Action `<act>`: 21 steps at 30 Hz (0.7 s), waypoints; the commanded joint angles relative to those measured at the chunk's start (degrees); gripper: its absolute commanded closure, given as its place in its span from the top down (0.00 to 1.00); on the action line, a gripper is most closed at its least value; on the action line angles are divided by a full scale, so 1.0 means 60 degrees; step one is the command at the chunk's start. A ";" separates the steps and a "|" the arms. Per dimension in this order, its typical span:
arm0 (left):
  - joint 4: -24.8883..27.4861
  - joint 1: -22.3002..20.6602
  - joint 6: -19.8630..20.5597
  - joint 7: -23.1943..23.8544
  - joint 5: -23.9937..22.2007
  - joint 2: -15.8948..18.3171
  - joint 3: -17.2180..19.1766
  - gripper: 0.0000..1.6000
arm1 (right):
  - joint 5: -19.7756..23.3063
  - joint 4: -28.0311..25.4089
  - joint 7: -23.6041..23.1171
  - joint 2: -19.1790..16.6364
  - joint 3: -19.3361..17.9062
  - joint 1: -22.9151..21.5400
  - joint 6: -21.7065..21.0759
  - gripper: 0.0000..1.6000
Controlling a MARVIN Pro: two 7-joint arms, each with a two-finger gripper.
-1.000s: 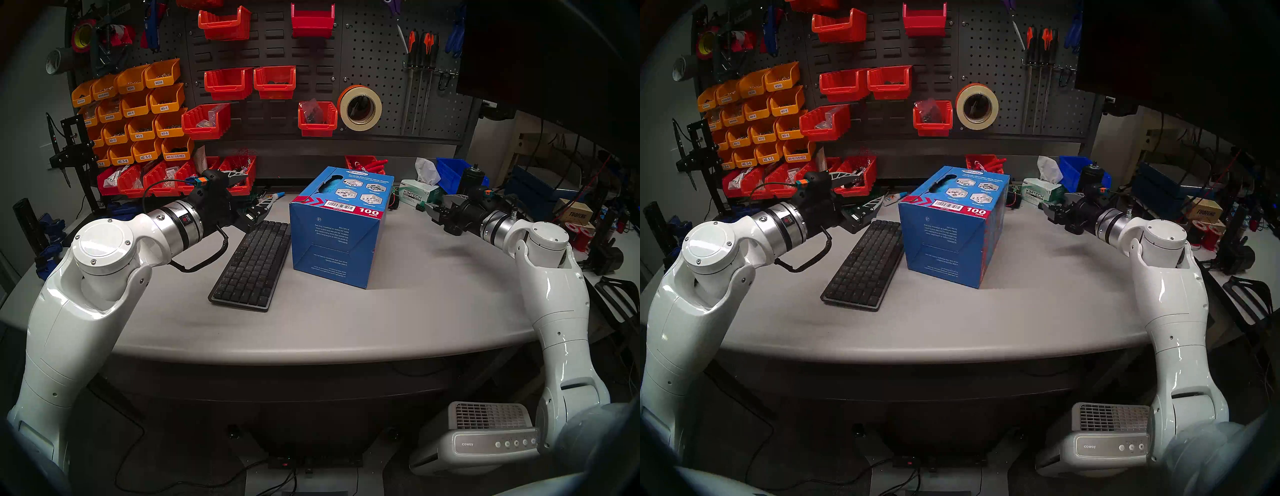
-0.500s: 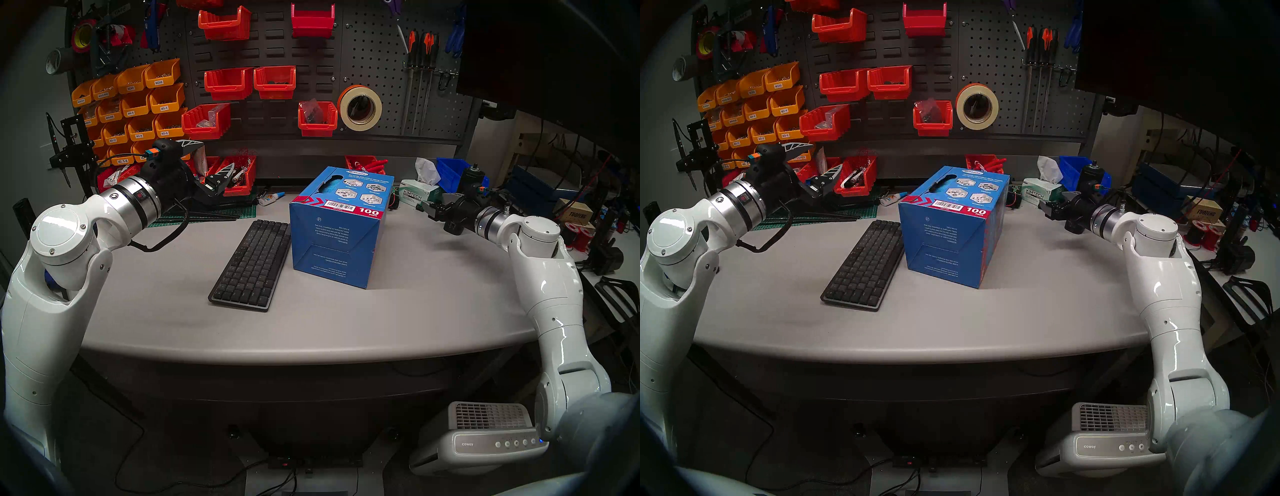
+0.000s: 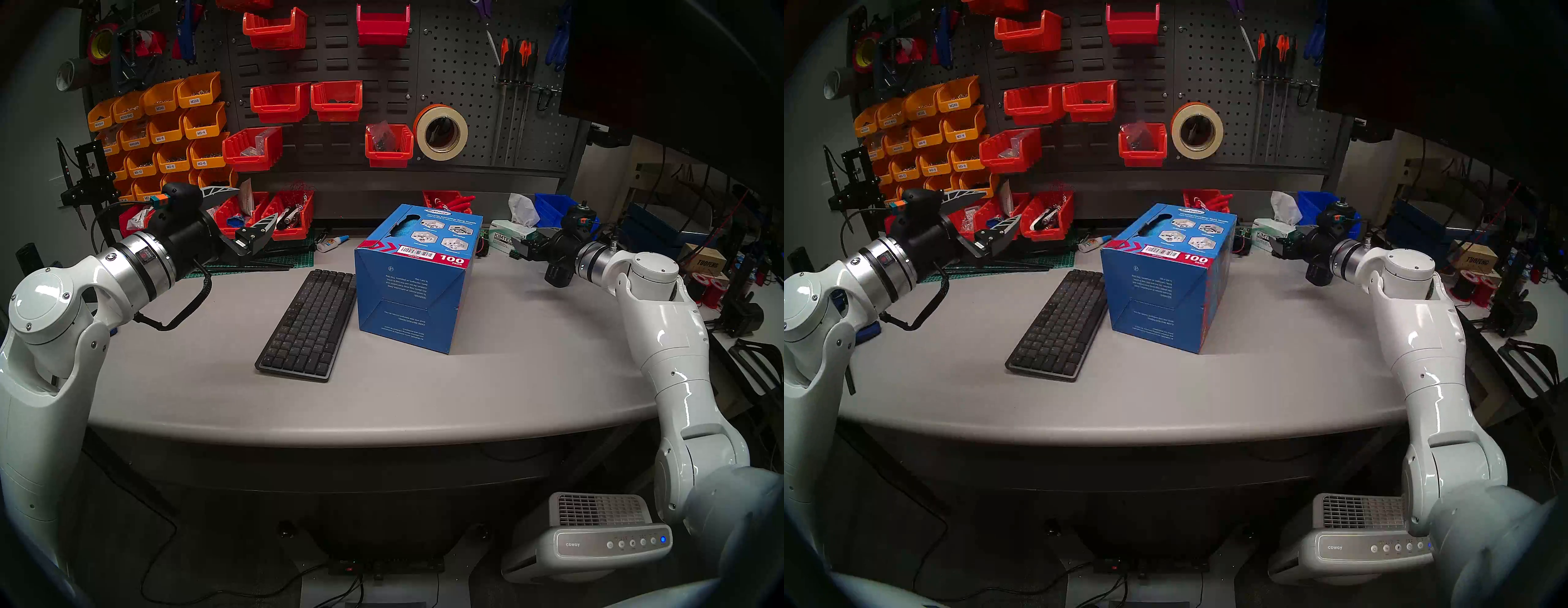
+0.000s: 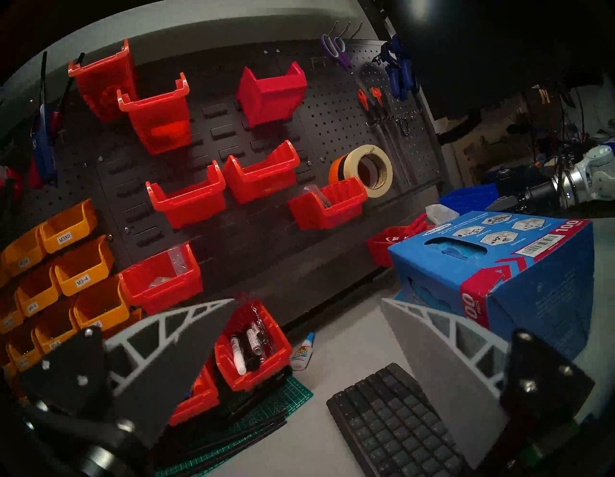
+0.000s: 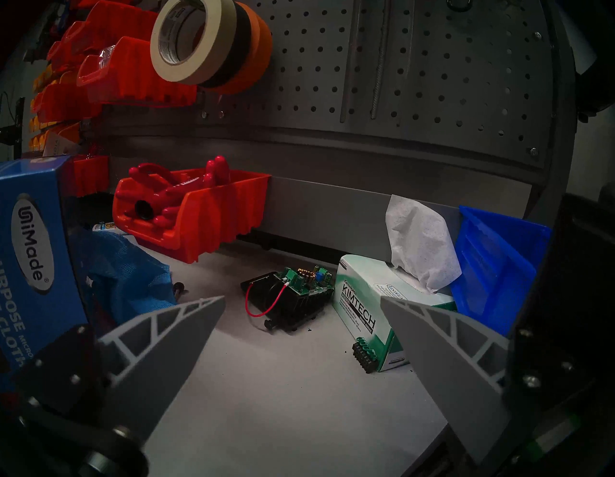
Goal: Take out a shop towel
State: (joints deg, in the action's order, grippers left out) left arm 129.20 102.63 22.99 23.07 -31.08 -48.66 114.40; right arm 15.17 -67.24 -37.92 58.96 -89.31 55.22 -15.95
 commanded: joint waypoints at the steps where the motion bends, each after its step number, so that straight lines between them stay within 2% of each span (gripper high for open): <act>1: 0.0405 0.0854 0.0138 0.0679 -0.0576 -0.0411 0.0947 1.00 | -0.0141 0.0266 -0.0099 -0.0018 0.0162 -0.1143 0.0278 1.00; 5: 0.0566 0.1179 0.0261 0.1146 -0.0851 -0.0597 0.1326 1.00 | -0.0176 0.0354 -0.0164 0.0100 0.0289 -0.1270 0.0427 1.00; 7: 0.0633 0.1352 0.0319 0.1399 -0.0978 -0.0694 0.1522 1.00 | -0.0230 0.0730 -0.0310 0.0240 0.0533 -0.1696 0.0472 1.00; 8: 0.0652 0.1405 0.0331 0.1479 -0.1016 -0.0722 0.1575 1.00 | -0.0209 0.0518 -0.0291 0.0283 0.0478 -0.1466 0.0544 1.00; 13: 0.0711 0.1672 0.0338 0.2078 -0.1292 -0.0896 0.1941 1.00 | -0.0292 0.0970 -0.0764 0.0551 0.0934 -0.1812 0.0842 1.00; 21: 0.0639 0.1660 0.0275 0.2533 -0.1447 -0.0909 0.1946 1.00 | -0.0359 0.1772 -0.1170 0.0701 0.1261 -0.2174 0.1373 1.00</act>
State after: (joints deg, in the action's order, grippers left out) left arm 132.10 112.88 25.54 36.49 -38.20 -53.79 124.75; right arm 12.99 -58.57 -43.42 62.28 -82.13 47.67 -11.03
